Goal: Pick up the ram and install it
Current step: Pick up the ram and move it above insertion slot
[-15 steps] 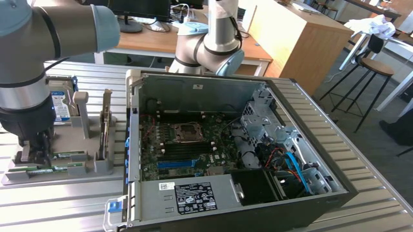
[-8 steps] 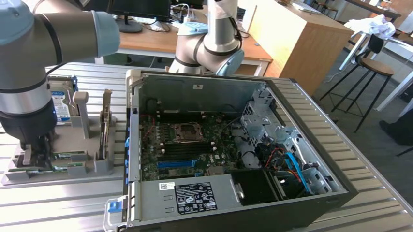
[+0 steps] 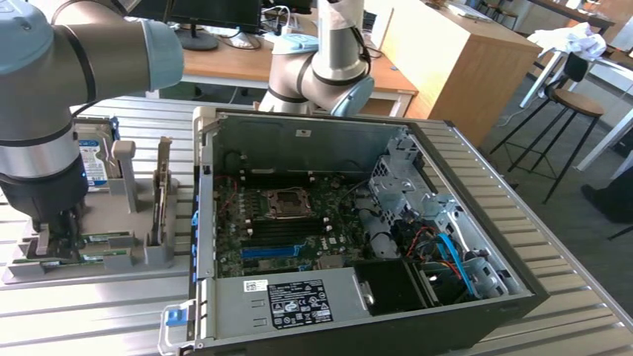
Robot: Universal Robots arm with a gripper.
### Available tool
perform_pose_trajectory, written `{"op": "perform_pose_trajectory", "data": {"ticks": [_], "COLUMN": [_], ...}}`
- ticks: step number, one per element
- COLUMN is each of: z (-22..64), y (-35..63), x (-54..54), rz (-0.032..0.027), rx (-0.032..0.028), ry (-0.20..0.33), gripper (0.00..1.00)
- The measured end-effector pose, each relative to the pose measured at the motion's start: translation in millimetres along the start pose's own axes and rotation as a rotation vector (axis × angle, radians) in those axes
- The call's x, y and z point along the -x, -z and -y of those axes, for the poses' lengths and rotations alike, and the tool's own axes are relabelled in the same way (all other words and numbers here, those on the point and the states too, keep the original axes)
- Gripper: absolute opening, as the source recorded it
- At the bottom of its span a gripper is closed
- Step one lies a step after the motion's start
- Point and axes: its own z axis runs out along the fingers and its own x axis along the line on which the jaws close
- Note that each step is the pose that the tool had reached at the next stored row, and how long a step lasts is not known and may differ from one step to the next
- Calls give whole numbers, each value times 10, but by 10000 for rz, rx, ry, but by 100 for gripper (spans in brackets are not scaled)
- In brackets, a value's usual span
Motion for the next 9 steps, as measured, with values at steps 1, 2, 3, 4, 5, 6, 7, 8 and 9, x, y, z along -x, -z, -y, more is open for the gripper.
{"op": "perform_pose_trajectory", "data": {"ticks": [1, 2, 3, 4, 5, 6, 7, 8, 9], "z": [2, 14, 29, 43, 56, 67, 76, 85, 93], "y": [0, -2, -2, -1, -2, -3, -5, -5, -7], "x": [-1, -1, -2, -2, -3, -3, -3, -4, -4], "rz": [4, 15, 27, 35, 42, 46, 50, 53, 56], "rx": [1, -3, -3, -1, -1, -2, -2, -1, -2], "ry": [1, 4, 3, 3, 4, 4, 4, 5, 4], "gripper": [30, 30, 30, 30, 30, 30, 30, 30, 30]}}
